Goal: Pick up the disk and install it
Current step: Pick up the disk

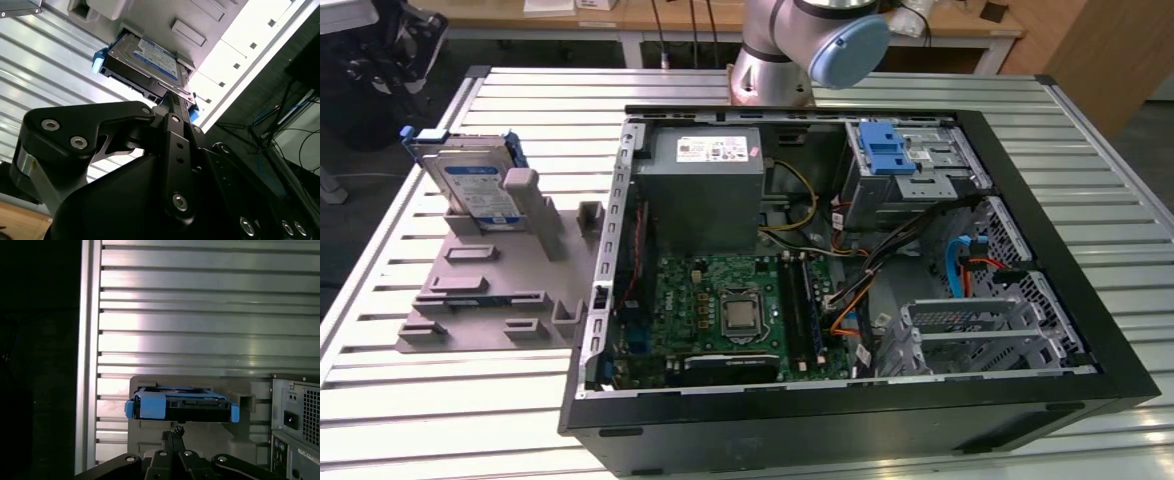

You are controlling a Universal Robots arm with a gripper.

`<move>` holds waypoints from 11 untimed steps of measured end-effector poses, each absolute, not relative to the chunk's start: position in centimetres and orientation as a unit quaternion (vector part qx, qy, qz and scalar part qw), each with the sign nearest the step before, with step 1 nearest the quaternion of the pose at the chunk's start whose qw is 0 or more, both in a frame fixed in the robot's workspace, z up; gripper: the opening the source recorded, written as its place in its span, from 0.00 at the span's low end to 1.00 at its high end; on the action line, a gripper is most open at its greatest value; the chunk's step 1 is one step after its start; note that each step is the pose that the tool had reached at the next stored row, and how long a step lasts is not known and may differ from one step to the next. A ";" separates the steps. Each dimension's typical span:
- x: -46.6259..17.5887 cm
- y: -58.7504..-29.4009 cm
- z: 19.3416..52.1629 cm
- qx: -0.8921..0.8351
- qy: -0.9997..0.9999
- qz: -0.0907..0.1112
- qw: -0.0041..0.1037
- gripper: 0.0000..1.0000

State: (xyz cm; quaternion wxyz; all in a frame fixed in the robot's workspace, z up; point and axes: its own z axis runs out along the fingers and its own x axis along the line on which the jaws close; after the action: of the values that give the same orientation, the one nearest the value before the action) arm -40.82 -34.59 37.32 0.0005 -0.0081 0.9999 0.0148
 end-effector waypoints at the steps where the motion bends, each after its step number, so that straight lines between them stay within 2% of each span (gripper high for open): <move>1: -40.8 -34.6 37.3 -0.013 1.000 0.015 0.000 0.11; 11: -40.8 -34.6 37.3 -0.055 0.998 0.015 0.000 0.11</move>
State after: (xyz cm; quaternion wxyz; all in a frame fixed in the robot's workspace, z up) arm -40.82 -34.58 37.32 -0.0002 -0.0549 0.9984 0.0148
